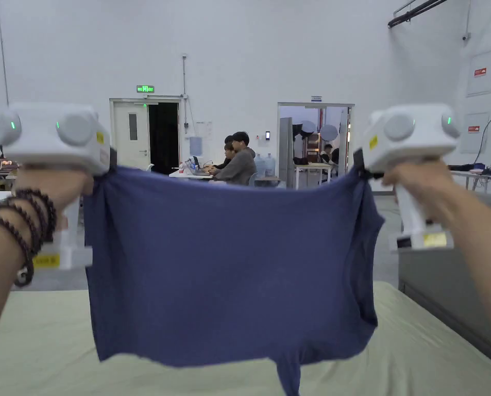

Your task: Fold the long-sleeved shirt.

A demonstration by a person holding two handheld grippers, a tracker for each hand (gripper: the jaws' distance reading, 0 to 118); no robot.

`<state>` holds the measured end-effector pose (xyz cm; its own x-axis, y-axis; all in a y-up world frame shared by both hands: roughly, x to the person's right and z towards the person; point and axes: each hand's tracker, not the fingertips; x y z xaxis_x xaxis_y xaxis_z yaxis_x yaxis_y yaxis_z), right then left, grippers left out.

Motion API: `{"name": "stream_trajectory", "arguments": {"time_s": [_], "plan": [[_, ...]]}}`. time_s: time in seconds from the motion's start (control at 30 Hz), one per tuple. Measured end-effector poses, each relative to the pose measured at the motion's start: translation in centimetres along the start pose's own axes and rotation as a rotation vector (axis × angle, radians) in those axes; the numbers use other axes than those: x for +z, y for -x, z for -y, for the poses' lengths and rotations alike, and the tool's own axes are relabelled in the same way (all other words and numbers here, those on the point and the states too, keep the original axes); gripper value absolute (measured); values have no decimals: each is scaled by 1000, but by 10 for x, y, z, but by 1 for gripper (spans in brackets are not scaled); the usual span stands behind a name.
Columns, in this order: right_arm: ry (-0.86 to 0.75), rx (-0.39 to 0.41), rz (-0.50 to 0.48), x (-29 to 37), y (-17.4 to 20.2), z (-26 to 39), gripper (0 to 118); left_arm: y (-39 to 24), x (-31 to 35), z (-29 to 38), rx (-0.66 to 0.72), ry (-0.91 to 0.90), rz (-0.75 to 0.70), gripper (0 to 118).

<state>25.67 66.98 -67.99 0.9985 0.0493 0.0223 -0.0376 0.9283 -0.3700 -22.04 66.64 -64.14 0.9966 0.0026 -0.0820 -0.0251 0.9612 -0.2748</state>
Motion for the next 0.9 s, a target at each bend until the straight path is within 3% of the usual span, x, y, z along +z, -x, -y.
{"name": "stream_trajectory", "arguments": {"time_s": [0.17,0.33,0.47,0.6,0.77,0.9], "plan": [[186,-36,-22,-54,12,110,0,-5,-34,99,-21,154,12,0],[267,-56,-49,-71,17,174,0,3,-37,163,-21,235,23,0],[285,-13,-78,-38,15,188,0,22,-7,185,56,240,50,0],[304,-35,-150,16,7,213,0,40,36,220,63,285,-1,0],[331,3,-194,101,2,289,0,50,112,301,20,371,56,0],[384,78,-182,156,-1,365,0,54,172,369,-13,453,105,0]]}}
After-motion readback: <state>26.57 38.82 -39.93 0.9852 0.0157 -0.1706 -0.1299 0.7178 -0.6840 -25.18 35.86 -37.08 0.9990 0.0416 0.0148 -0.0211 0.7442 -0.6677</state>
